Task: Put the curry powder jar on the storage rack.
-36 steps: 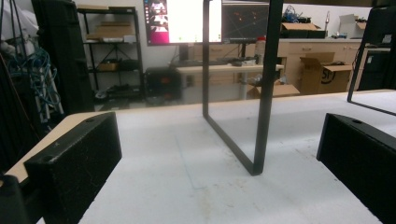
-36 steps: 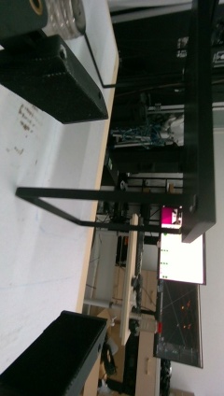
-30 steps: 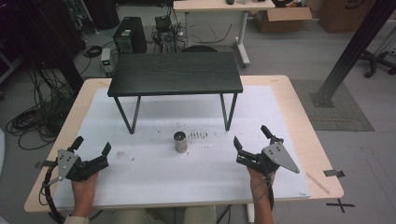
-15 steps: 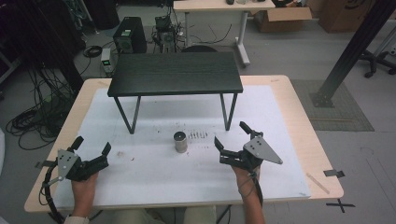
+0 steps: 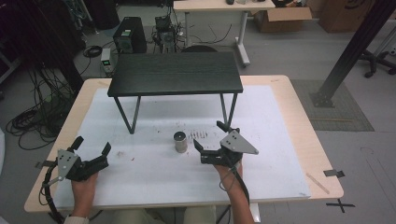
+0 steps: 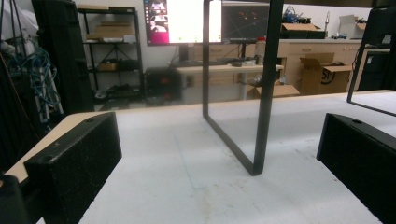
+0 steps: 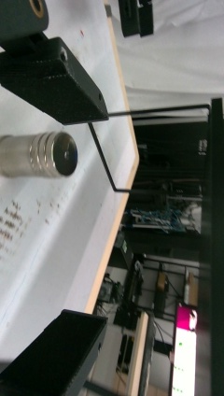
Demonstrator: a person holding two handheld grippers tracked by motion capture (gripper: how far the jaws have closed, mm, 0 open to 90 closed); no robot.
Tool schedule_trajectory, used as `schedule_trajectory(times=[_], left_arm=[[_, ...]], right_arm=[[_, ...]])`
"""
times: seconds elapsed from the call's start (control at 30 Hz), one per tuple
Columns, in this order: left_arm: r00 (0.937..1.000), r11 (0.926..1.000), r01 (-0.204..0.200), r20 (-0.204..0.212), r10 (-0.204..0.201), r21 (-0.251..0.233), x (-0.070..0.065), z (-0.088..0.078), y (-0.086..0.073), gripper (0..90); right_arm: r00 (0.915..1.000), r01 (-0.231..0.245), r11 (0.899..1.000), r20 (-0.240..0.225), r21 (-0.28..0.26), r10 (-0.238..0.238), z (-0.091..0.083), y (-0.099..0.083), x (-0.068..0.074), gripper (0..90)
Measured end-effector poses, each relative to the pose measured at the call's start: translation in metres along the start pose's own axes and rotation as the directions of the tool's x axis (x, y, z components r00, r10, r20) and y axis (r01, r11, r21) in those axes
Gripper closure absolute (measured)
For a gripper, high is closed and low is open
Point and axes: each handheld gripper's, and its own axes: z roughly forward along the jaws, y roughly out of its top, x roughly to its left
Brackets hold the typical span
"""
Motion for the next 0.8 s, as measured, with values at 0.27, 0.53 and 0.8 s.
schedule_trajectory(times=[0.27,0.53,0.8], left_arm=[[1.0,1.0,0.001,0.0,-0.001,-0.002,0.0,0.0,0.0,0.2],[1.0,1.0,0.001,0.0,-0.001,-0.001,0.0,0.0,0.0,0.2],[1.0,1.0,0.001,0.0,-0.001,-0.002,0.0,0.0,0.0,0.3]], right_arm=[[0.9977,-0.002,0.997,-0.067,0.081,0.008,0.028,-0.007,0.011,3.7],[0.9935,-0.011,0.99,-0.11,0.143,0.027,0.052,-0.017,0.022,3.9],[0.9921,-0.016,0.981,-0.119,0.195,0.04,0.065,-0.024,0.024,3.9]])
